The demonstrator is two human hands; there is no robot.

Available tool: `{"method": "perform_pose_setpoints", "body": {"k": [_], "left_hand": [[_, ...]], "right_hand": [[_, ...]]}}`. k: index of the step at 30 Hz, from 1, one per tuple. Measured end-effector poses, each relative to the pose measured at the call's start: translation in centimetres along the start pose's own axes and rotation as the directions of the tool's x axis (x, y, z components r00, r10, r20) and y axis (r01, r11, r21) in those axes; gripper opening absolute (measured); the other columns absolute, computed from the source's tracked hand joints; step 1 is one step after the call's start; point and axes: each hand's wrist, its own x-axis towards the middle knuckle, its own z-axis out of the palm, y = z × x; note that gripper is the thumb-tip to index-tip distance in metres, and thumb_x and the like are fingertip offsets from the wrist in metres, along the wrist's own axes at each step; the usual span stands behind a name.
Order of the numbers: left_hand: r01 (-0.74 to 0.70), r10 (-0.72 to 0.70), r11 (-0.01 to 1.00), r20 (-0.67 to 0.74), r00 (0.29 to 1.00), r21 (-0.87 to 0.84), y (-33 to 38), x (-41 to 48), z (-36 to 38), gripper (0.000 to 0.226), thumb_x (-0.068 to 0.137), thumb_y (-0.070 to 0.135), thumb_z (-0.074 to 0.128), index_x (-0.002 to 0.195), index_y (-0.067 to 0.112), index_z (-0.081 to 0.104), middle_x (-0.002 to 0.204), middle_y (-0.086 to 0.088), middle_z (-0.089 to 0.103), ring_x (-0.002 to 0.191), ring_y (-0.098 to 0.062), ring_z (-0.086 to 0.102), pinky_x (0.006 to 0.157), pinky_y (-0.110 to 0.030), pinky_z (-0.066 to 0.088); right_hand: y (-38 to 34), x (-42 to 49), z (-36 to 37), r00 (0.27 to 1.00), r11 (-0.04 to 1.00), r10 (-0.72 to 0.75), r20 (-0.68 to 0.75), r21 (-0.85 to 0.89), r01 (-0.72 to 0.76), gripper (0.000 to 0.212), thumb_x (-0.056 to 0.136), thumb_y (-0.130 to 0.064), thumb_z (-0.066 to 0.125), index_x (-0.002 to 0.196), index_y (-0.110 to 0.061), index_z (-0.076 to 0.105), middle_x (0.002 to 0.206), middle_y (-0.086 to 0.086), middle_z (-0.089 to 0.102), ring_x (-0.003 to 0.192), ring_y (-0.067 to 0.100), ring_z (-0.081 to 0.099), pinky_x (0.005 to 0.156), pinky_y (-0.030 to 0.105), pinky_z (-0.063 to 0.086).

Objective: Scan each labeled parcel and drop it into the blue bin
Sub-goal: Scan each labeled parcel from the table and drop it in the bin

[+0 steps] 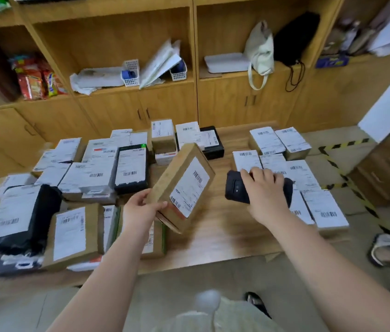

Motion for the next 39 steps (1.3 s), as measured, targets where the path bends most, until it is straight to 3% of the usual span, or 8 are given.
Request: {"method": "perform_pose_setpoints", "body": {"k": [8, 15, 19, 22, 27, 32, 36, 39], "left_hand": [[-0.036, 0.025, 0.994, 0.102, 0.994, 0.106, -0.5, 0.6, -3.0, 0.055, 0.071, 0.003, 0.084, 0.122, 0.018, 0.066, 0.107, 0.002, 0.067, 0.096, -0.015, 0.064, 0.093, -0.038, 0.054], [0.033, -0.047, 0.997, 0.188, 0.981, 0.075, -1.3, 0.6, -2.3, 0.064, 0.075, 0.010, 0.084, 0.133, 0.018, 0.059, 0.120, -0.003, 0.064, 0.105, -0.021, 0.063, 0.099, -0.046, 0.051], [0.125, -0.128, 0.992, 0.272, 0.954, 0.029, -1.6, -0.6, 0.4, 0.062, 0.074, 0.006, 0.083, 0.129, 0.018, 0.059, 0.119, -0.005, 0.065, 0.102, -0.023, 0.066, 0.089, -0.041, 0.057], [0.074, -0.098, 0.993, 0.313, 0.945, 0.087, -1.9, -1.8, 2.8, 0.064, 0.071, 0.003, 0.085, 0.129, 0.019, 0.062, 0.119, -0.002, 0.063, 0.103, -0.024, 0.067, 0.094, -0.043, 0.056], [-0.040, -0.024, 0.986, 0.376, 0.926, 0.160, -2.0, -3.7, 6.1, 0.069, 0.066, 0.007, 0.089, 0.129, 0.018, 0.064, 0.122, -0.005, 0.063, 0.107, -0.023, 0.064, 0.100, -0.040, 0.052], [0.002, -0.050, 0.993, 0.410, 0.911, 0.118, -1.8, -6.1, 7.7, 0.063, 0.073, 0.000, 0.083, 0.130, 0.014, 0.060, 0.104, 0.003, 0.061, 0.100, -0.022, 0.064, 0.085, -0.034, 0.052], [0.004, -0.071, 0.989, 0.442, 0.894, 0.151, -1.9, -7.5, 9.1, 0.060, 0.073, 0.001, 0.083, 0.127, 0.015, 0.061, 0.119, -0.003, 0.062, 0.103, -0.022, 0.064, 0.093, -0.041, 0.055], [0.056, -0.151, 0.978, 0.500, 0.853, 0.201, -2.2, -9.0, 11.6, 0.056, 0.074, 0.005, 0.082, 0.125, 0.013, 0.061, 0.115, -0.005, 0.063, 0.093, -0.014, 0.061, 0.087, -0.041, 0.055]], "right_hand": [[-4.8, -2.8, -0.4, 0.999, 0.993, 0.032, -0.009, -0.114, -0.033, 0.095, 0.077, -0.009, 0.071, 0.154, -0.016, 0.016, 0.148, 0.010, 0.030, 0.135, 0.032, 0.029, 0.113, 0.048, 0.020], [-4.5, -6.4, -0.3, 0.971, 0.971, 0.236, 0.039, -0.035, -0.234, 0.091, 0.081, -0.014, 0.070, 0.154, -0.016, 0.017, 0.147, 0.010, 0.029, 0.134, 0.032, 0.030, 0.111, 0.048, 0.021], [-2.3, -9.5, -0.4, 0.908, 0.907, 0.418, 0.024, 0.052, -0.418, 0.086, 0.080, -0.026, 0.072, 0.151, -0.019, 0.022, 0.141, 0.008, 0.035, 0.128, 0.032, 0.034, 0.105, 0.048, 0.028], [-0.2, -11.6, -0.5, 0.899, 0.899, 0.437, 0.000, -0.030, -0.437, 0.085, 0.080, -0.020, 0.070, 0.151, -0.018, 0.023, 0.142, 0.009, 0.034, 0.126, 0.032, 0.036, 0.106, 0.047, 0.027], [2.6, -13.7, 0.0, 0.915, 0.883, 0.397, -0.064, -0.246, -0.400, 0.080, 0.072, -0.017, 0.075, 0.145, -0.013, 0.041, 0.132, 0.012, 0.049, 0.118, 0.035, 0.049, 0.103, 0.050, 0.035], [4.3, -15.2, 0.8, 0.887, 0.832, 0.452, -0.093, -0.315, -0.457, 0.073, 0.054, -0.023, 0.083, 0.123, -0.016, 0.063, 0.110, 0.007, 0.061, 0.097, 0.029, 0.058, 0.094, 0.046, 0.036], [5.9, -16.9, 1.3, 0.844, 0.820, 0.534, -0.051, -0.213, -0.532, 0.078, 0.071, -0.018, 0.076, 0.141, -0.013, 0.044, 0.127, 0.011, 0.051, 0.114, 0.033, 0.051, 0.102, 0.050, 0.035], [7.8, -19.6, 1.3, 0.745, 0.741, 0.667, -0.007, -0.094, -0.665, 0.079, 0.079, -0.021, 0.072, 0.147, -0.015, 0.032, 0.136, 0.010, 0.042, 0.123, 0.033, 0.043, 0.104, 0.049, 0.032]]}}
